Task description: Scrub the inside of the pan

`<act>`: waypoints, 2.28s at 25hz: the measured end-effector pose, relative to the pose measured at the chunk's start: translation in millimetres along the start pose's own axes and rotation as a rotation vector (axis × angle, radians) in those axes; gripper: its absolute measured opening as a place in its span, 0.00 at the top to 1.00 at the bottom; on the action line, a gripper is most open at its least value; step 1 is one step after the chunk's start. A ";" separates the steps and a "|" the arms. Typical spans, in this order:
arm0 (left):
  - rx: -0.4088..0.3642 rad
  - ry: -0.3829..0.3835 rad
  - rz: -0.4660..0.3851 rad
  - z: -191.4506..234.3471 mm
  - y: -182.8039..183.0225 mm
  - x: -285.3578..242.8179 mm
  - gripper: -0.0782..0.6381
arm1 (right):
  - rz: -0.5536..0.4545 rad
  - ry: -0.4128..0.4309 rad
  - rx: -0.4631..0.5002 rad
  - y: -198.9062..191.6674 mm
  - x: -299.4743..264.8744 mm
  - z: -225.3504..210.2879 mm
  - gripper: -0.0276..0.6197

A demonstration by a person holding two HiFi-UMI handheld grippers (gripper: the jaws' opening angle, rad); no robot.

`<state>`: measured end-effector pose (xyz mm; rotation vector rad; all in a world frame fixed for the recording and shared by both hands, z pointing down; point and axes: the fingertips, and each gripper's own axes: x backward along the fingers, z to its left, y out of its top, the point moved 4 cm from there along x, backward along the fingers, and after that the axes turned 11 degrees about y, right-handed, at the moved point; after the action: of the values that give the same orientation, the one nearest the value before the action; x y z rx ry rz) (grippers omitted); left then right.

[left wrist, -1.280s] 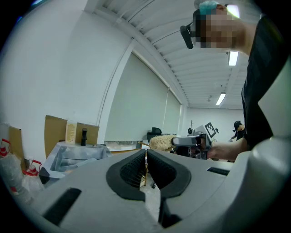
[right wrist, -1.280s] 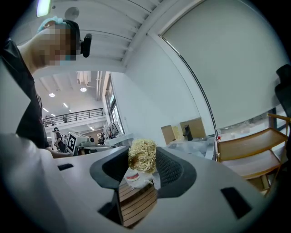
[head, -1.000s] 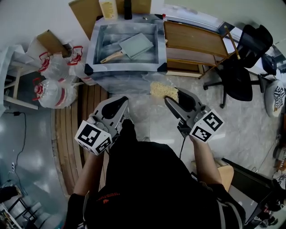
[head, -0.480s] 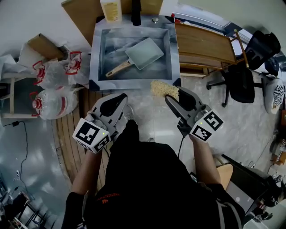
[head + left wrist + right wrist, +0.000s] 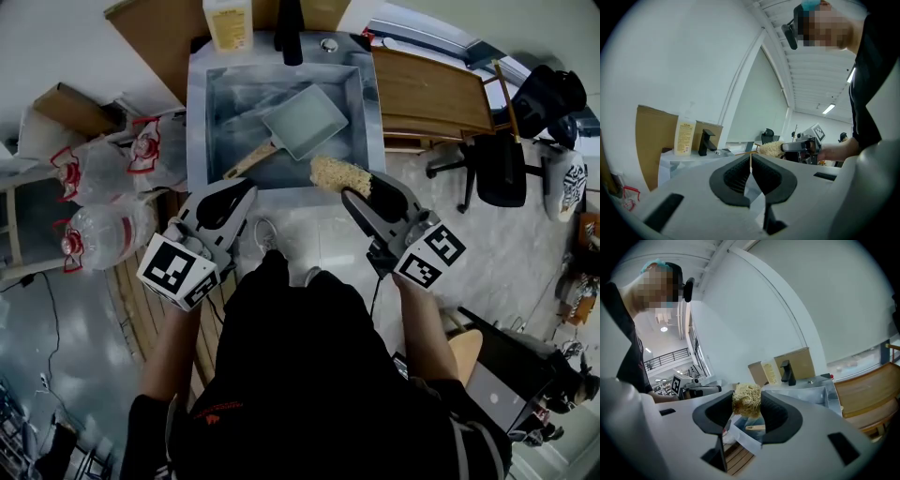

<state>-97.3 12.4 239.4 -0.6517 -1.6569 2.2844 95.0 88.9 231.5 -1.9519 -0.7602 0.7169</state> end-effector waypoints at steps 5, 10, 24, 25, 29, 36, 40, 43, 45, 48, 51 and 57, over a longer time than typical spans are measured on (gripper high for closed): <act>0.005 0.000 0.012 17.5 1.5 -13.9 0.85 | 0.017 -0.006 -0.010 4.2 -15.6 -16.5 0.68; 0.017 0.016 0.022 26.8 -0.2 -27.4 0.85 | 0.036 0.007 -0.015 7.1 -24.3 -33.4 0.68; 0.058 0.187 0.063 33.5 -14.0 -96.5 0.85 | 0.137 0.158 -0.022 18.0 -43.3 -129.2 0.68; 0.064 0.206 0.067 35.9 -15.6 -102.9 0.85 | 0.146 0.170 -0.024 18.6 -45.9 -138.2 0.68; 0.072 0.242 0.063 46.9 -26.3 -126.1 0.85 | 0.181 0.198 -0.023 19.8 -58.6 -172.0 0.68; 0.116 0.261 0.103 61.0 -39.7 -148.9 0.85 | 0.261 0.205 0.019 14.2 -86.7 -214.4 0.68; 0.122 0.258 0.109 77.4 -53.9 -150.7 0.85 | 0.301 0.179 0.030 1.6 -105.0 -233.1 0.68; 0.150 0.262 0.125 87.8 -65.1 -151.1 0.85 | 0.342 0.155 0.026 -15.6 -115.8 -246.5 0.68; 0.163 0.261 0.132 94.4 -73.6 -151.7 0.85 | 0.382 0.142 0.027 -27.9 -121.0 -254.8 0.68; 0.167 0.255 0.137 103.1 -83.0 -152.4 0.85 | 0.439 0.122 0.041 -43.4 -129.6 -265.2 0.68; 0.168 0.242 0.137 107.5 -88.1 -152.4 0.85 | 0.496 0.100 0.078 -53.3 -137.3 -272.8 0.68; 0.185 0.214 0.139 116.6 -95.8 -154.6 0.85 | 0.608 0.066 0.151 -67.9 -156.7 -291.8 0.68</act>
<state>-25.6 -122.5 392.1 -0.9553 -1.3232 2.3301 192.3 -153.6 446.0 -2.0618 -0.0515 1.0241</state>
